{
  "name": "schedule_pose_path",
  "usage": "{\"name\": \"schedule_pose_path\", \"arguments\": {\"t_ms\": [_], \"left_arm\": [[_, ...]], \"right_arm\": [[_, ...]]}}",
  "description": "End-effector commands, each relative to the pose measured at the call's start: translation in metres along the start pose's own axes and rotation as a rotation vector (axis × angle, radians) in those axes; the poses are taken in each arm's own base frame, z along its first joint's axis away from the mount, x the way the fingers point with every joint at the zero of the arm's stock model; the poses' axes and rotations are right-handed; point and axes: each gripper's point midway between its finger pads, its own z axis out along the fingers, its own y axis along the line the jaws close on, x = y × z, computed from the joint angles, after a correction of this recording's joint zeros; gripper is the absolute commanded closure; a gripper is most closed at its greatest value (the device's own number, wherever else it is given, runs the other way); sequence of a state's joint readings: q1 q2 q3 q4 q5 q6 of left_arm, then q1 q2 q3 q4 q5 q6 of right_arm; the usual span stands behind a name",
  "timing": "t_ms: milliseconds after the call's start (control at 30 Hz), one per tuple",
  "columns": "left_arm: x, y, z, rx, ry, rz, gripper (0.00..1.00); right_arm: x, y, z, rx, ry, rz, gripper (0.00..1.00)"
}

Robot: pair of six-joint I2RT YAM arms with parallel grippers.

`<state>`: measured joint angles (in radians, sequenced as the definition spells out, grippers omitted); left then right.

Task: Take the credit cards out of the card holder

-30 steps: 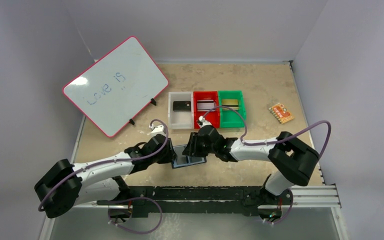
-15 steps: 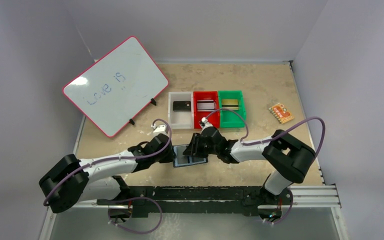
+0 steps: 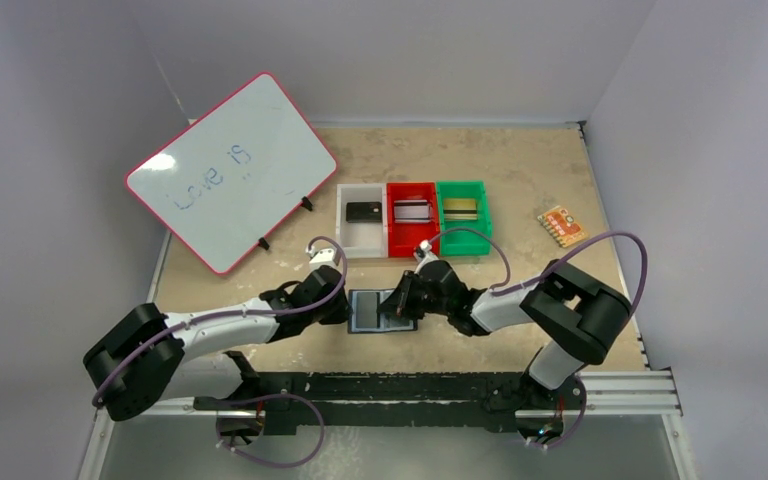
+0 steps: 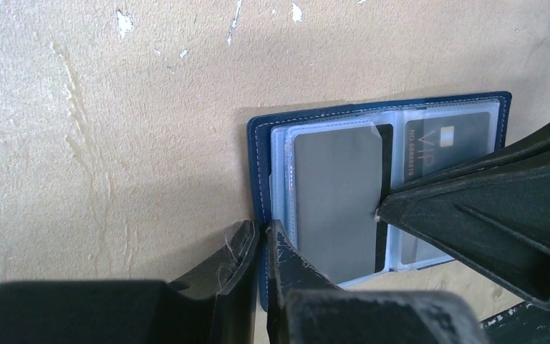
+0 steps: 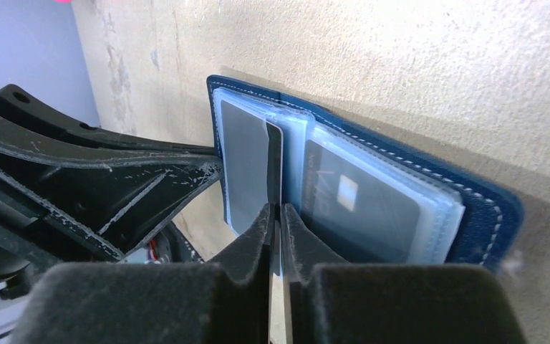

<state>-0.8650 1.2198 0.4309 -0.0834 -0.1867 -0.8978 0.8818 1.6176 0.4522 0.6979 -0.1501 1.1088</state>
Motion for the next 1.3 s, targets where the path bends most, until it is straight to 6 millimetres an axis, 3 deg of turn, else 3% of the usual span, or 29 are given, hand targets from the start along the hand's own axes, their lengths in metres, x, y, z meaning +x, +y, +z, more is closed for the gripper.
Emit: {"name": "schedule_pose_path", "arguments": {"t_ms": [0,133,533,667,767,867,1000,1100,1200,1267], "left_arm": [[0.016,0.009,0.000,-0.030,0.065,0.035,0.95],[0.014,0.010,0.000,-0.041,0.061,0.038,1.00],[0.010,0.012,-0.001,-0.052,0.043,0.048,1.00],[0.002,0.004,-0.006,-0.019,0.014,0.030,1.00],[-0.007,-0.001,-0.010,-0.005,-0.018,0.021,0.94],[-0.019,-0.006,-0.016,-0.001,-0.060,0.000,0.81],[-0.041,-0.021,-0.026,0.035,-0.129,-0.032,0.72],[-0.055,-0.044,-0.032,0.119,-0.161,-0.051,0.71],[-0.057,-0.071,-0.032,0.236,-0.148,-0.074,0.71],[-0.054,-0.077,-0.026,0.260,-0.128,-0.087,0.71]], "right_arm": [[-0.001,0.014,-0.004,-0.081,-0.002,0.030,0.96],[-0.002,0.007,-0.006,-0.071,-0.009,0.046,1.00],[-0.003,0.000,-0.020,-0.072,-0.016,0.034,1.00],[-0.002,0.000,-0.018,-0.056,0.008,0.008,1.00],[-0.003,-0.005,-0.016,-0.029,0.006,0.013,1.00],[-0.005,-0.007,-0.015,-0.010,0.001,0.018,1.00],[-0.005,-0.007,-0.013,-0.005,0.001,0.014,1.00],[-0.004,-0.007,-0.012,-0.007,0.006,0.016,1.00],[-0.004,-0.007,-0.012,-0.008,0.005,0.017,1.00],[-0.005,-0.010,-0.012,0.001,0.000,0.020,1.00]]}}
